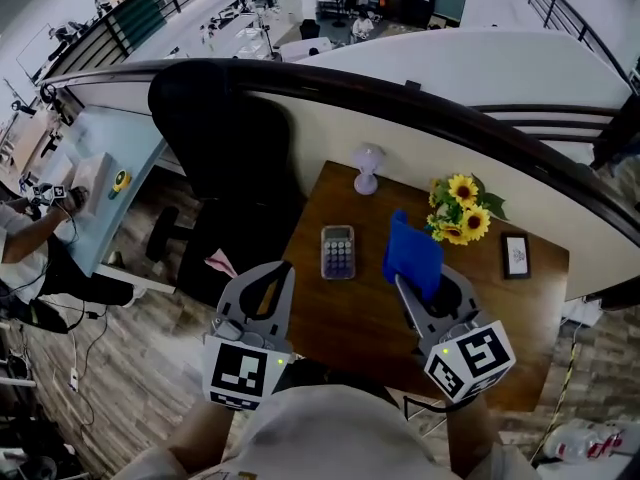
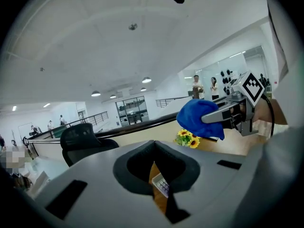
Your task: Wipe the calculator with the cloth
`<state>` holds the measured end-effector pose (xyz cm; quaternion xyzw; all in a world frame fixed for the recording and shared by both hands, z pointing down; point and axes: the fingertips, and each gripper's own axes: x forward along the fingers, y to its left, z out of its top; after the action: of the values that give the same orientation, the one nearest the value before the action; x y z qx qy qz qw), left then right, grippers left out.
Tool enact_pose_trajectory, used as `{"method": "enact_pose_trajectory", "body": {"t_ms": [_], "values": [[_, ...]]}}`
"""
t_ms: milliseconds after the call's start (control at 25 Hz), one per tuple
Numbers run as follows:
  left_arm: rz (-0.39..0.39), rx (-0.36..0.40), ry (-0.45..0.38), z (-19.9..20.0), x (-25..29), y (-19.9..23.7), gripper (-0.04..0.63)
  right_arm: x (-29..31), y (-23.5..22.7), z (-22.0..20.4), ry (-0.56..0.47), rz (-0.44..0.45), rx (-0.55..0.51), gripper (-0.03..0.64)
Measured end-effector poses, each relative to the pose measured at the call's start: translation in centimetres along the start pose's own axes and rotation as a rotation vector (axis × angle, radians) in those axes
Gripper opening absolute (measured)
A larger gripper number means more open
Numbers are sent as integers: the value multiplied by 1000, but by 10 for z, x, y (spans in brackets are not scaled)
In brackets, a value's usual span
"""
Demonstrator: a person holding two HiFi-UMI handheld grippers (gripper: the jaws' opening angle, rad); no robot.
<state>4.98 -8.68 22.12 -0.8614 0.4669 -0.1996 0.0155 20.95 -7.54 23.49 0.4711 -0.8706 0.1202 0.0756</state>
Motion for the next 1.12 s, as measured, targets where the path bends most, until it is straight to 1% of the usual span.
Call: {"method": "enact_pose_trajectory", "body": {"t_ms": [120,240,320,400,520,800,1120], "values": [[-20,-6,20,-12,12,6,3,14,-1,-12,40,3,10,133],[-41,-18,51,-29,25,12,3,35,-4,-24,93,14,-22,135],[-61,-12,72,-41,35,16,3,53,-7,-32,119,15,-40,133],[-85,-12,95,-54,46,21,3,71,-10,-39,142,13,-38,135],[-121,-36,126,-74,65,25,3,97,-12,-54,178,10,-23,135],[-185,-71,211,-136,109,25,3,159,-17,-106,280,17,-9,137],[-281,-128,306,-211,153,8,3,212,-29,-173,393,26,-3,137]]}}
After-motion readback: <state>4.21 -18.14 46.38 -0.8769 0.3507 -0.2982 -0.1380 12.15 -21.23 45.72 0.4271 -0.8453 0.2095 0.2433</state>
